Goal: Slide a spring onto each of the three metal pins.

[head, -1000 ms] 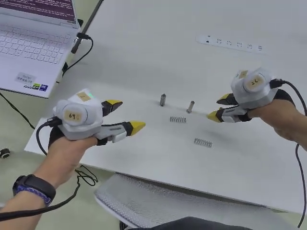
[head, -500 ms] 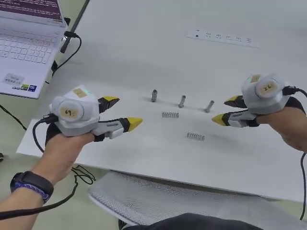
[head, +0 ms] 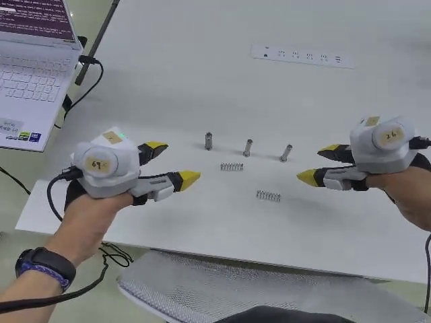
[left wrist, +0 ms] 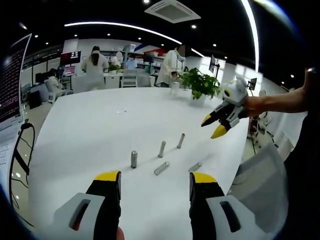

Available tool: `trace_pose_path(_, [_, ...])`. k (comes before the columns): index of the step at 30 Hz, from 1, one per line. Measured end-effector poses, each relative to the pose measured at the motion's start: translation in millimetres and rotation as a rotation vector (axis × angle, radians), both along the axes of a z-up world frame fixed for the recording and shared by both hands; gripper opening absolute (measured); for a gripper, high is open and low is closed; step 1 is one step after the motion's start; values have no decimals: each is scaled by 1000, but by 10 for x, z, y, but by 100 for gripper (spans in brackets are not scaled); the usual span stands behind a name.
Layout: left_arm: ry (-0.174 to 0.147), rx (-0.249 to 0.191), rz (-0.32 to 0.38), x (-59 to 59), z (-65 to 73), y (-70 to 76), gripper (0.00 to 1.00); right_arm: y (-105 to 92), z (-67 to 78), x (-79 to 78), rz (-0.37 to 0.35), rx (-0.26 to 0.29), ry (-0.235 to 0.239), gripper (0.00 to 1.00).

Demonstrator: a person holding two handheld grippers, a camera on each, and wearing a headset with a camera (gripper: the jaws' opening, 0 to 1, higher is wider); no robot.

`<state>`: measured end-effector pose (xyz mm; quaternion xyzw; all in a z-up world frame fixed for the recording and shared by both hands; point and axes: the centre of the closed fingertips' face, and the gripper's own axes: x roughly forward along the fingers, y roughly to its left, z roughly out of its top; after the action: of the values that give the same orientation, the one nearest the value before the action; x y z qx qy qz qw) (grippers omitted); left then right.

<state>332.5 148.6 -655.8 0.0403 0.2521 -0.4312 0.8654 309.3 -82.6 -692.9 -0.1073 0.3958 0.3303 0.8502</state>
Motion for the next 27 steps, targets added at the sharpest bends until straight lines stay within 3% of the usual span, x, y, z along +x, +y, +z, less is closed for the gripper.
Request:
trace_pose_path(12, [3,12,-25,55,-13,-109,50,-53,15,-96,-50,51,-11,46])
trace_pose_path(27, [15,46,-114,135,-123,-414,49,-196,104,-233,-116,96,-41,48])
